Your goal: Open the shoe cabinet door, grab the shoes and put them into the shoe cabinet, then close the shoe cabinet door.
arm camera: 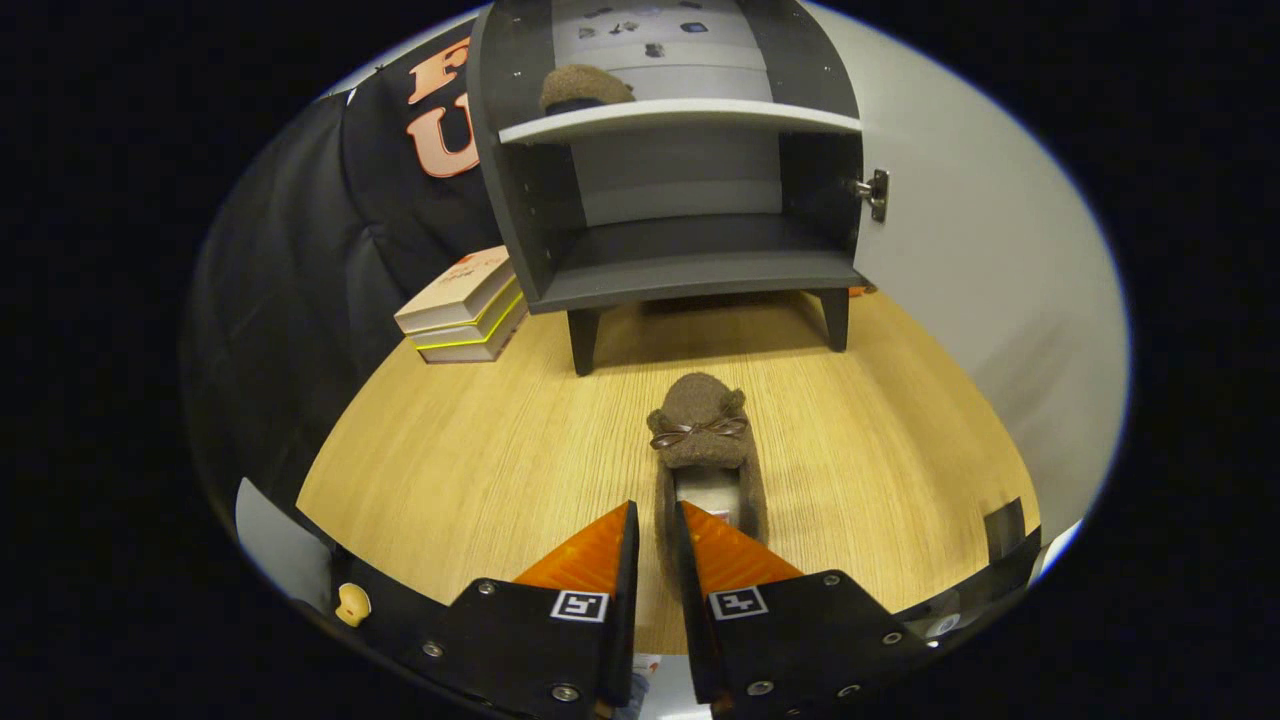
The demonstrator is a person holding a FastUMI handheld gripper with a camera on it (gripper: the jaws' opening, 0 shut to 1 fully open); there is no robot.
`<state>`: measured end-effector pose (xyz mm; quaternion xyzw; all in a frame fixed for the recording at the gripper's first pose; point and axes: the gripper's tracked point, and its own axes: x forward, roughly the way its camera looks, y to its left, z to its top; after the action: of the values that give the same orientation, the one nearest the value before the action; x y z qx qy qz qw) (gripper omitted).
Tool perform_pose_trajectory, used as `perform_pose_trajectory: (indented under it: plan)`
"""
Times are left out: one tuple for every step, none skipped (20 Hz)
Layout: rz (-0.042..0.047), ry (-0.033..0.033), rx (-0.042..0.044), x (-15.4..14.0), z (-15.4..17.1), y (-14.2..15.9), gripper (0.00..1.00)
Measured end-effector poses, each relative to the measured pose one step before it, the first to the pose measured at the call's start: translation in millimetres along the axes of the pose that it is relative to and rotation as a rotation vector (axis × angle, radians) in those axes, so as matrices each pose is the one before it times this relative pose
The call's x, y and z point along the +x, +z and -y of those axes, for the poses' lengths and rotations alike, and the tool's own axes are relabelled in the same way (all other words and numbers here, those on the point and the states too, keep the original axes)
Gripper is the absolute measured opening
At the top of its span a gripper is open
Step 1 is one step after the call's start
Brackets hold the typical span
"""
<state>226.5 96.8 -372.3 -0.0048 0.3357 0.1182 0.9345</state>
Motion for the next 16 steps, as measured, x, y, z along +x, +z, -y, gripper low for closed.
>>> perform_pose_trajectory:
  plan:
    - [-0.01191, 0.00137, 0.00028, 8.93, 1.27, -3.92, 0.23]
    - [-0.01612, 0.00129, -0.00199, 8.40, 1.47, -3.84, 0.23]
    - [-0.00899, -0.00424, -0.00537, 8.10, 1.87, -2.38, 0.23]
    - [-0.01174, 0.00213, -0.00337, 8.14, 0.80, -2.22, 0.23]
    - [-0.01144, 0.00491, 0.00189, 7.18, -0.93, -2.27, 0.23]
    - [-0.00764, 0.00313, 0.00614, 7.29, 0.19, -0.59, 0.23]
    - [-0.00364, 0.00561, 0.00555, 8.23, -1.32, -0.24, 0.23]
    - [-0.00818, -0.00055, 0.00437, 7.88, 0.96, -0.70, 0.23]
    - [-0.00284, 0.00669, 0.00321, 7.49, -1.41, 0.31, 0.23]
    - [0.01545, -0.00412, 0.00015, 6.70, 0.05, 4.70, 0.23]
    - [0.01740, -0.00185, -0.00186, 6.30, -0.08, 4.40, 0.23]
    - [0.01020, -0.00987, 0.00093, 6.97, 2.37, 3.72, 0.23]
    - [-0.00360, -0.00477, 0.01425, 6.70, 0.67, 1.91, 0.23]
    - [0.01131, -0.00230, 0.02102, 6.65, 0.90, 3.47, 0.22]
    - [0.00563, 0.00695, 0.02000, 4.91, -0.75, 1.12, 0.20]
    - [0.00371, 0.00252, 0.00903, 2.46, 0.42, 0.19, 0.15]
